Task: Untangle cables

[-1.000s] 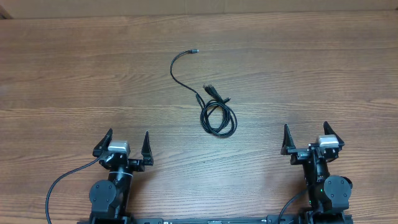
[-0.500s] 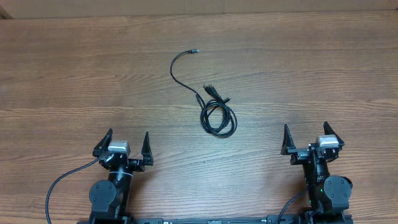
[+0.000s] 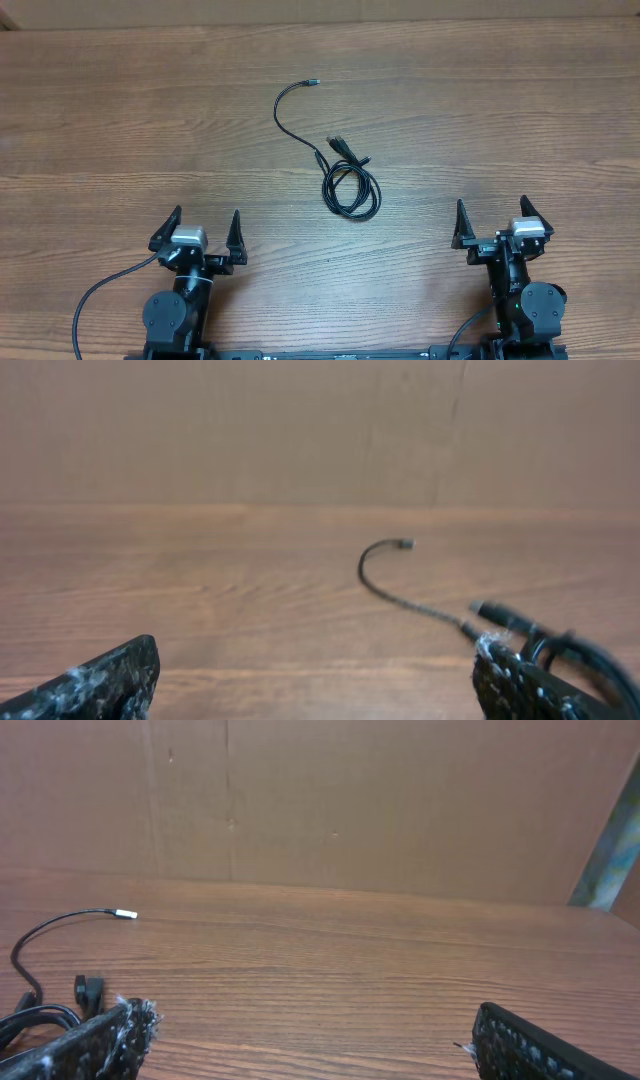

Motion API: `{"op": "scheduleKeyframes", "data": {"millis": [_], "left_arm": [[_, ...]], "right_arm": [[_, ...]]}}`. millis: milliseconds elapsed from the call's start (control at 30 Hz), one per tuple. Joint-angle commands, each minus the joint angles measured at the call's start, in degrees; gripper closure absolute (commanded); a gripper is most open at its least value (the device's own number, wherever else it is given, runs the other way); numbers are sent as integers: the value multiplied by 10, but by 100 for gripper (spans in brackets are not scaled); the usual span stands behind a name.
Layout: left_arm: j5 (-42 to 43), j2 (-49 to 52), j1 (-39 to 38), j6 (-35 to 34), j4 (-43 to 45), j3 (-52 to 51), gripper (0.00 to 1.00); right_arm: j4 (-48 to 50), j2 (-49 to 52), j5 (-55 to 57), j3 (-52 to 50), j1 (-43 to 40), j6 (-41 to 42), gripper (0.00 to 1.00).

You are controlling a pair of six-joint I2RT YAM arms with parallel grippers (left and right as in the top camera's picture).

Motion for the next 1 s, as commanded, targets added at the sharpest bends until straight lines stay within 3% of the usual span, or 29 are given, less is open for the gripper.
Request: {"op": "scheduleKeyframes", "data": {"millis": [0,400,733,967], "left_arm": [[12,-5,5,-66,19,-2,0],[77,-5,5,-106,1,15,0],[71,2,5,-104,-146,123,0],[77,65,5,-104,-242,207,0]], "right_arm": [[3,-3,-3,-6,0,-1,0],[3,-3,-3,-6,0,-1,0],[3,-3,-3,-6,0,-1,0],[3,-3,-3,-6,0,-1,0]]}}
